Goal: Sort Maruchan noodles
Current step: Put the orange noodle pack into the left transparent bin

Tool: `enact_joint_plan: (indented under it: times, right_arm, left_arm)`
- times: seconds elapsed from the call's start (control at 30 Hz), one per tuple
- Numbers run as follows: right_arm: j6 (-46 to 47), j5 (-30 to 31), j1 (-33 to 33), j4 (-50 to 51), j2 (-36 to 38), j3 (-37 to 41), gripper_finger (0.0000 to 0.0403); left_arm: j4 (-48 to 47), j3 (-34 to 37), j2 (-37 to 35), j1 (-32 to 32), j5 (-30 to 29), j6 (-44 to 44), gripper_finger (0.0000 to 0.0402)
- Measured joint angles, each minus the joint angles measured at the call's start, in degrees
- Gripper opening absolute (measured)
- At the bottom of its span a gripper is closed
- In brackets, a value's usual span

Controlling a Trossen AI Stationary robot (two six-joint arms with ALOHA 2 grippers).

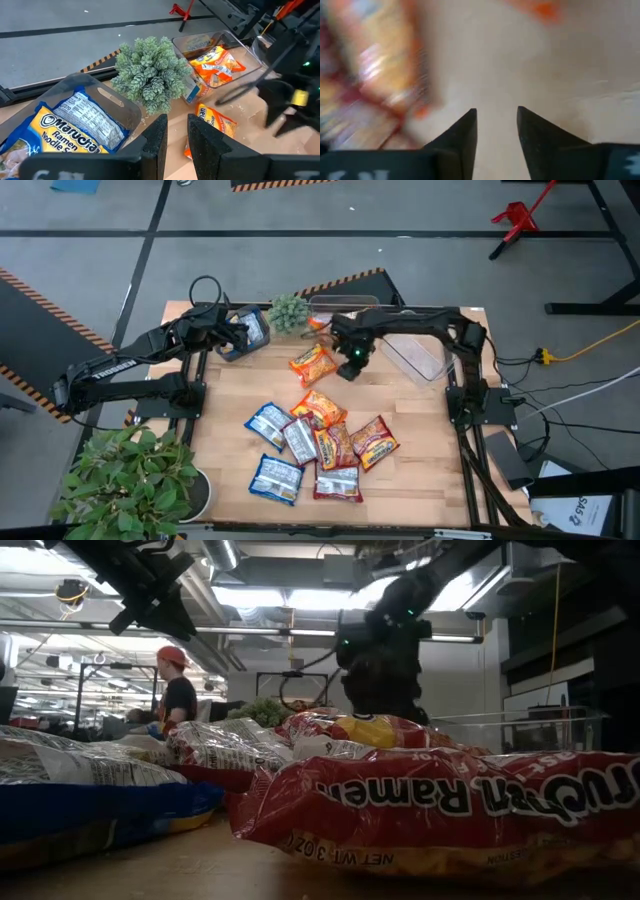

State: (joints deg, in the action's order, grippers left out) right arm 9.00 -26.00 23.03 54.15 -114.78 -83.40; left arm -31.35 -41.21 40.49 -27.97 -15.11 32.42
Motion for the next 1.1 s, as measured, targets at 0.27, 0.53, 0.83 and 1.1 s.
enact_joint_plan:
  times: [0.27,0.53,0.83,1.1]
  right_arm:
    - [18.26,4.12,-1.2,-28.09,3.93,11.08,0.0155]
    - [18.61,16.52,-1.68,-32.58,6.9,11.2,0.0157]
    - [16.7,10.72,-3.04,-33.98,6.49,11.24,0.0226]
    - [16.52,19.19,-4.44,-33.92,6.19,11.24,0.0262]
  left_arm:
    - [-0.41,0.0,0.0,0.0,-0.01,-1.1,0.0069]
    - [-0.72,-0.02,-0.01,0.0,-0.02,-1.22,0.0069]
    - [-0.82,0.0,-0.01,0.0,-0.02,-2.58,0.0069]
    - [-0.81,0.0,0.0,0.0,0.24,-2.6,0.0069]
